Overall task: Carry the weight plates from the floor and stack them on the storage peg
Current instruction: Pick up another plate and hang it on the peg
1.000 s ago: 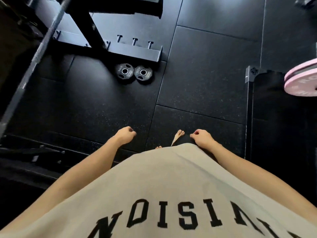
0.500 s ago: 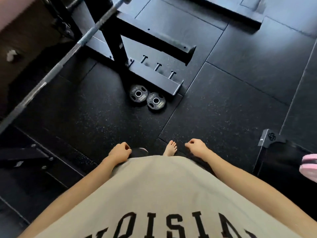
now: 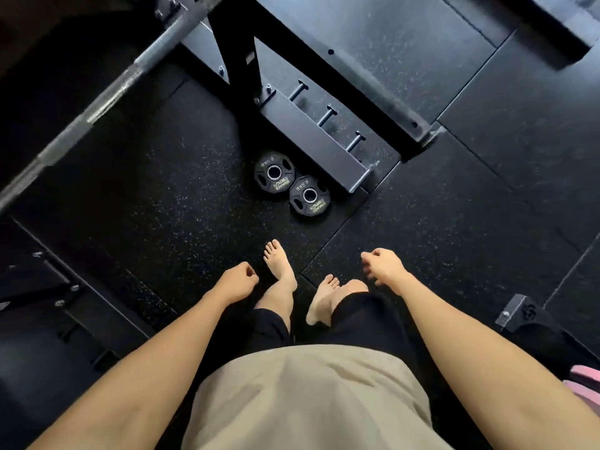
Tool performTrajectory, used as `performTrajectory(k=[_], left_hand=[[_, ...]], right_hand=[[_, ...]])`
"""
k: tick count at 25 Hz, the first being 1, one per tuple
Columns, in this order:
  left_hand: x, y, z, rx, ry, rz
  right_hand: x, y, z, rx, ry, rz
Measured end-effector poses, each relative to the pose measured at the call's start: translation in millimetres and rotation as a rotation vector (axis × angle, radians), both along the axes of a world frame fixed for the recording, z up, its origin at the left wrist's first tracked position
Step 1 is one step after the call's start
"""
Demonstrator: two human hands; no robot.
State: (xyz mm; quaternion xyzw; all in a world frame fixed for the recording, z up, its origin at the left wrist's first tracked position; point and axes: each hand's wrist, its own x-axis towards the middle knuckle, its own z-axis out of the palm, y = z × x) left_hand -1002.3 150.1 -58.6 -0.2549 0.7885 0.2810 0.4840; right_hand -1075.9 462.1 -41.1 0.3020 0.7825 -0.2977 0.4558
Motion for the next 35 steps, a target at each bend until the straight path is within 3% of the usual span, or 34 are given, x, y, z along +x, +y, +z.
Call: performTrajectory(k=[3,7,13,17,20,23,28,31,35], left_hand=[[-41.4,-2.6,-57.6,0.014,-0.053,0.021],[-96.5,6.2,-191.8,0.006,-0.091,0.057],[-150.2,42.0,-392.6,0.023,-0.062,0.331],[-184.8,68.8,-494.1,0.007,0.003,0.474],[-201.4,93.4,-532.1,0.031,0.085,0.430],[-213.7,117.4,-548.7,-0.035,0.144,0.477],[-205.2,119.1,-545.3,0.045,0.129,0.520],[-212.5,116.9,-548.5,-0.039,0.137,0.558],[-223.0,116.7,-547.8,-0.100,0.094,0.472]], right_hand=[[-46.9,-15.3,-66.1,0.003,-0.046,-0.131],[-107.5,-31.2,-204.8,0.012,-0.060,-0.344],[-157.1,-43.1,-414.4,0.028,-0.003,-0.279],[-183.1,-44.6,-517.0,0.111,0.107,-0.233],[-205.8,-48.5,-554.9,0.185,0.224,-0.298],[-217.3,-53.0,-581.0,0.282,0.263,-0.216],[-208.9,-58.2,-579.5,0.352,0.345,0.153],[-221.8,-56.5,-570.2,0.429,0.335,0.316],[-229.3,-51.0,-558.1,0.383,0.352,0.641]])
